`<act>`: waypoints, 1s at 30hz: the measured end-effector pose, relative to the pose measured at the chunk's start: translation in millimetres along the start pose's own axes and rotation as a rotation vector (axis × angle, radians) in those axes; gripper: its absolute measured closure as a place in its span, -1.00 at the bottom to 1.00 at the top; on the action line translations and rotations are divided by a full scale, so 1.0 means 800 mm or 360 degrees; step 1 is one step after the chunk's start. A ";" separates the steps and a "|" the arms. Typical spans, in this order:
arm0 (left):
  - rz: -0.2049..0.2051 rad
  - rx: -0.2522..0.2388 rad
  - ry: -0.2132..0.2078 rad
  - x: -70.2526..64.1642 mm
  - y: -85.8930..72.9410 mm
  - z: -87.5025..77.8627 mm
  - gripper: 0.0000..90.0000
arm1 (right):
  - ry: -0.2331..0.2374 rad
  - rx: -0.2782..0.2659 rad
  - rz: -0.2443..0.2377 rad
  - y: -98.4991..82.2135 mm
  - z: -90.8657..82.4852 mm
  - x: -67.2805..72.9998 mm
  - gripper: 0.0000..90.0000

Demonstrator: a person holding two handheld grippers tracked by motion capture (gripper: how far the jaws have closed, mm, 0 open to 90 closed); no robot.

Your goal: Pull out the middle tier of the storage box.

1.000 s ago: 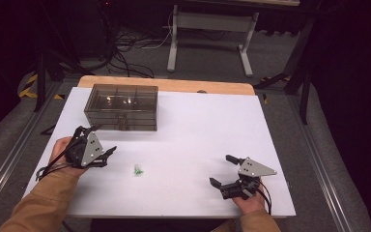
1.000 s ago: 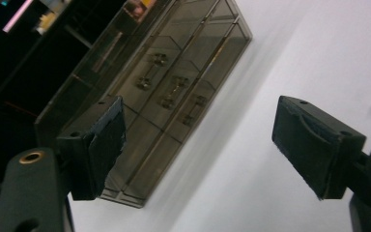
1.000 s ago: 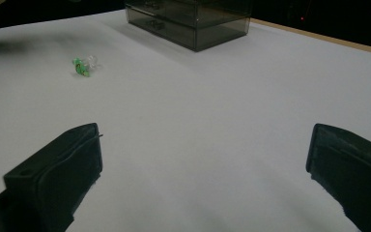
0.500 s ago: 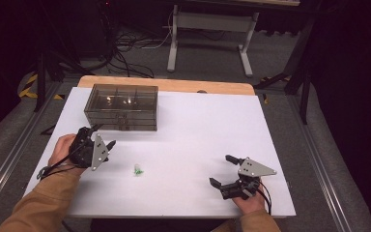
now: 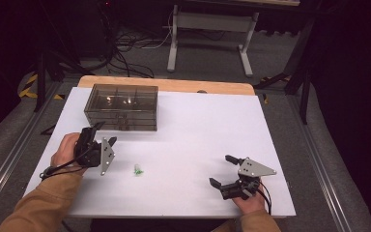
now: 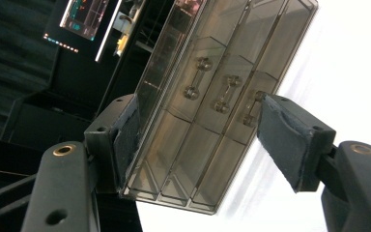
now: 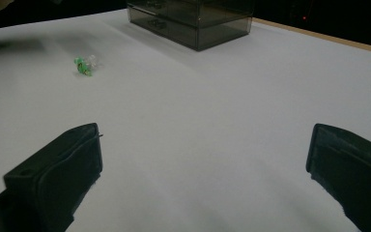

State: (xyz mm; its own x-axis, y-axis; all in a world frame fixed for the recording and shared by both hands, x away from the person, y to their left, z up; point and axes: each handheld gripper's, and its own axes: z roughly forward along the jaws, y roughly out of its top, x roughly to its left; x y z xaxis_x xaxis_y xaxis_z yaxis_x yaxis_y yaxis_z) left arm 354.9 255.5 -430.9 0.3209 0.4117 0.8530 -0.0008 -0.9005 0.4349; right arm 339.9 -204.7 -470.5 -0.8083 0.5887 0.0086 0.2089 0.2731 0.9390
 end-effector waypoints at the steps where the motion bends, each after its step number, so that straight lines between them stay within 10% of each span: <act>1: 0.0013 0.0000 0.0009 -0.001 0.001 0.001 -0.26 | 0.0000 0.0000 0.0000 0.000 0.000 0.000 -1.00; 17: 0.0172 0.0132 0.0218 -0.017 0.006 0.013 -0.30 | -0.0022 0.0026 -0.0021 -0.001 0.002 0.005 -1.00; 30: 0.0333 0.0151 0.0216 -0.026 0.005 0.023 -0.24 | -0.0026 0.0016 0.0002 -0.002 0.001 0.004 -1.00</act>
State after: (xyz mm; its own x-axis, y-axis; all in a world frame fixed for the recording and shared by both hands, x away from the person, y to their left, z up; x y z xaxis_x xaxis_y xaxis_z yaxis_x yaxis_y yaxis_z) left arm 365.9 240.8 -452.4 0.1934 0.2245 0.9551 0.0373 -0.9744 0.2216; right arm 337.1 -202.6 -471.8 -0.7990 0.6013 0.0039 0.2155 0.2803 0.9354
